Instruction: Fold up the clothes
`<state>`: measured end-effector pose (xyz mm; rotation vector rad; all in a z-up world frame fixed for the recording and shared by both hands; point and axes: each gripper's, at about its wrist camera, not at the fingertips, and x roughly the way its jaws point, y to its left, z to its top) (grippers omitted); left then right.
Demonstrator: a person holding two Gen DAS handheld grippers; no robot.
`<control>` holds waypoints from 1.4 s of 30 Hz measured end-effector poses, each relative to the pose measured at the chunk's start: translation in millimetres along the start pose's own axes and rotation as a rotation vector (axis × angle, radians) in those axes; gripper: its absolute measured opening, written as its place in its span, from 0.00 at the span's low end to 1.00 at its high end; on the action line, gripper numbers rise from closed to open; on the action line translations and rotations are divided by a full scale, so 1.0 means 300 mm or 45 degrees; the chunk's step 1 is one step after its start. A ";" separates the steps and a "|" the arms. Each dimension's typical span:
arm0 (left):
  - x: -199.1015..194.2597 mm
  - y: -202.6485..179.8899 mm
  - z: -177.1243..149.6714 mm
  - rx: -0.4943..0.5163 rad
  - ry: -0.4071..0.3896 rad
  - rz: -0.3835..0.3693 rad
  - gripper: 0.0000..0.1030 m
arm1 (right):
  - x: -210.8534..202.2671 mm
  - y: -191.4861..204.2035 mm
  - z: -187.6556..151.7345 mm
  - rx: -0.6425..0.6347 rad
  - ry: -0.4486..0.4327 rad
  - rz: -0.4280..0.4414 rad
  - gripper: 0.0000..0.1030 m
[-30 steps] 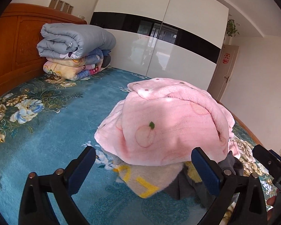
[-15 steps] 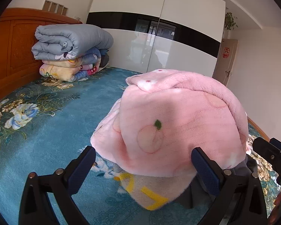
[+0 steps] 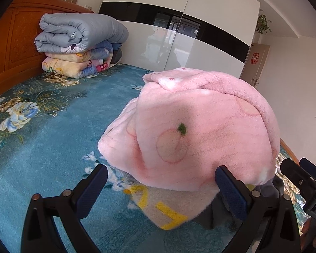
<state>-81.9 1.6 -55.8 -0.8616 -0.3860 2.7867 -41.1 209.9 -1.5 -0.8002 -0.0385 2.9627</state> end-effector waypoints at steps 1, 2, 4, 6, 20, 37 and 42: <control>0.001 0.003 -0.003 -0.008 0.006 -0.002 1.00 | -0.002 -0.001 0.000 0.000 0.000 -0.003 1.00; 0.001 0.006 -0.005 -0.020 0.010 -0.003 1.00 | -0.004 0.000 0.000 -0.003 0.000 -0.009 1.00; 0.004 0.011 -0.007 -0.037 0.018 -0.007 1.00 | -0.006 -0.001 0.000 -0.007 0.002 -0.012 1.00; 0.004 0.009 -0.013 -0.049 0.022 -0.010 1.00 | -0.007 -0.001 -0.002 -0.009 0.007 -0.012 1.00; 0.016 -0.003 -0.019 -0.059 0.067 0.029 1.00 | -0.012 0.016 0.002 -0.051 -0.001 -0.017 1.00; 0.130 0.151 -0.034 -0.473 0.267 -0.224 1.00 | 0.088 0.043 0.124 -0.230 -0.032 0.019 1.00; 0.159 0.199 -0.058 -0.616 0.321 -0.294 1.00 | 0.184 0.077 0.179 -0.223 0.043 0.028 0.54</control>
